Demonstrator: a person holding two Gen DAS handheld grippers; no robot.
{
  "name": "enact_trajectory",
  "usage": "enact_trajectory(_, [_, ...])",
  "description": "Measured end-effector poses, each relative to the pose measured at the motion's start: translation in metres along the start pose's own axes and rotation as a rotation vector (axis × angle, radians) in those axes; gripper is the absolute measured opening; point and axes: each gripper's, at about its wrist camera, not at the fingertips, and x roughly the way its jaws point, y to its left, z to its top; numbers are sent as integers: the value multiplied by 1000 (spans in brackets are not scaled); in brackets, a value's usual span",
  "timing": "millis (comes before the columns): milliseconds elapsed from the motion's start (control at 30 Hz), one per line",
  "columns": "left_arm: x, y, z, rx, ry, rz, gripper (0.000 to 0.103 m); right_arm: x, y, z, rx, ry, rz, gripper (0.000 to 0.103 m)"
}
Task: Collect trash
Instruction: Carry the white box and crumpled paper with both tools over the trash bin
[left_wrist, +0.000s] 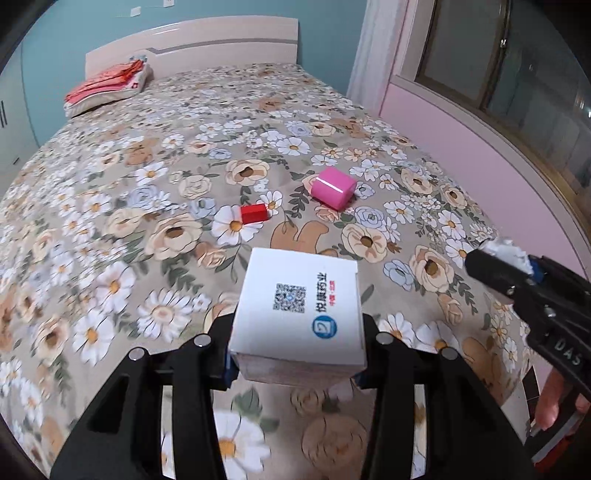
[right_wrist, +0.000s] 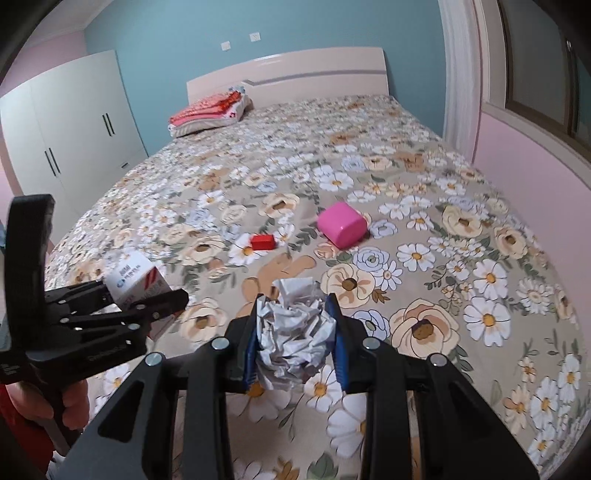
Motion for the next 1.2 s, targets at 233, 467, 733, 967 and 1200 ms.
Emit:
enact_trajectory(233, [-70,-10,-23,-56,-34,54,45,-64,24,-8,-42,-44,11,34])
enact_trajectory(467, [-142,-25,-54,-56,-84,91,45,-128,48,-27,-80,-84,54,34])
enact_trajectory(733, [-209,-31,-97,-66,-117,110,45,-180,73,-56,-149,-104,115,34])
enact_trajectory(967, [-248,-25,-149,-88,-125,105,45,-210,96,-84,-196,-107,160,34])
enact_trajectory(1200, [-257,-26,-197,-78,-108,112,45,-229,114,-127,-248,-101,208,34])
